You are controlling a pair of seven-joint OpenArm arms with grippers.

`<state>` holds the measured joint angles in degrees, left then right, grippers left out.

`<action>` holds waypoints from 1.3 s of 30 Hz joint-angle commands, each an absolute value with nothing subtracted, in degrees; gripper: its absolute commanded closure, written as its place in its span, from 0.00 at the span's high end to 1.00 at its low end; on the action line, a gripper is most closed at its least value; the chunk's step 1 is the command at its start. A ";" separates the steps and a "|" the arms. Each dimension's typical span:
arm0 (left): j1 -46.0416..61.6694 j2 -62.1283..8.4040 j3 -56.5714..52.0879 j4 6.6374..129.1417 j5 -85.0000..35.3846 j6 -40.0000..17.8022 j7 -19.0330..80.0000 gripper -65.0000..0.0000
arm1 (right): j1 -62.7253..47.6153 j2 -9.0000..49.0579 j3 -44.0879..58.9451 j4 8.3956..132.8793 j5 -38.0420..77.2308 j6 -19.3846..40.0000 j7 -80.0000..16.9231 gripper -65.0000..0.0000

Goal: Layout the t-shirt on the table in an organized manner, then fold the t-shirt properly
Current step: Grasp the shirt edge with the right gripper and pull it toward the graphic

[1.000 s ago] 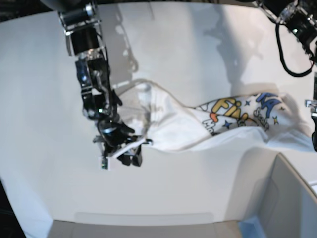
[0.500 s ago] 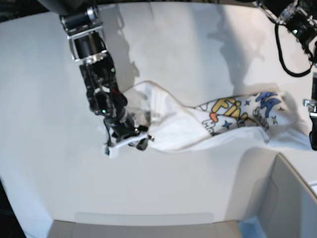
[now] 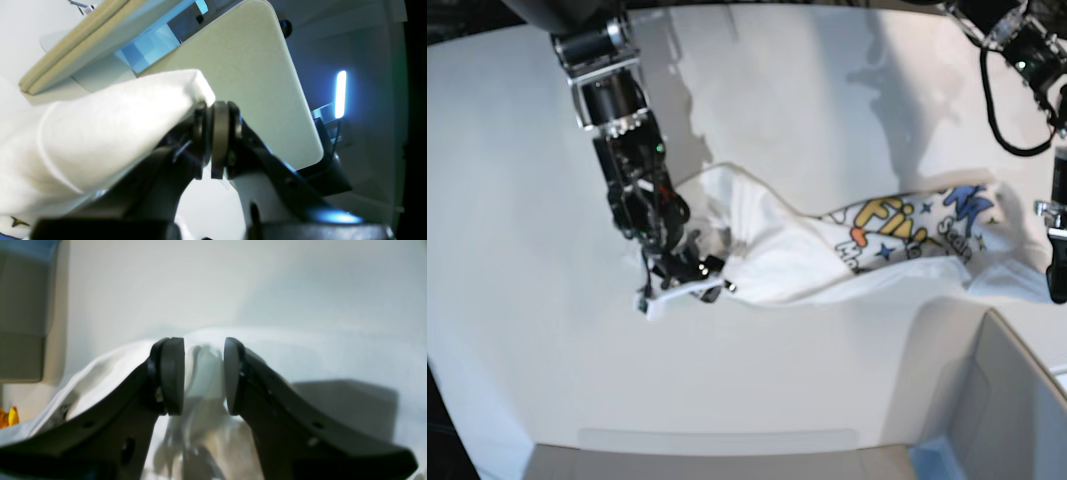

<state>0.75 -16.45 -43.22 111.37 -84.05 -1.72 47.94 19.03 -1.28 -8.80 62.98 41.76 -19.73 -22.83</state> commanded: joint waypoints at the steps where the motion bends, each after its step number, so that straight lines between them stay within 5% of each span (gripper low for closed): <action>1: 0.13 -16.84 -43.30 112.40 -85.00 -2.33 47.52 0.05 | 21.41 -1.89 -8.75 61.93 41.89 -19.21 -21.49 0.31; 14: 0.13 -16.75 -43.30 112.48 -85.00 -2.33 47.60 0.05 | 23.43 -3.56 -13.41 57.45 41.80 -16.57 -21.67 0.30; 20: 0.04 -16.75 -43.30 112.48 -85.00 -2.33 47.60 0.05 | 23.08 -3.21 -16.04 57.98 41.71 -16.66 -21.85 0.01; 24: 0.04 -16.75 -43.30 112.48 -85.00 -2.33 47.60 0.05 | 22.73 -2.59 -16.04 58.77 41.71 -16.66 -21.93 0.00; 30: -0.04 -16.75 -43.30 112.13 -85.00 -2.33 47.52 0.05 | 18.15 -0.13 -16.22 72.84 38.11 -16.75 -22.29 0.00; 39: 0.13 -16.75 -43.30 112.13 -85.00 -2.33 48.04 0.05 | 13.23 0.31 -16.31 101.58 12.18 -15.60 -32.13 0.00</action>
<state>0.82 -15.86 -43.13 111.33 -84.03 -1.72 48.42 12.38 0.47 -16.36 100.62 11.53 -15.84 -33.71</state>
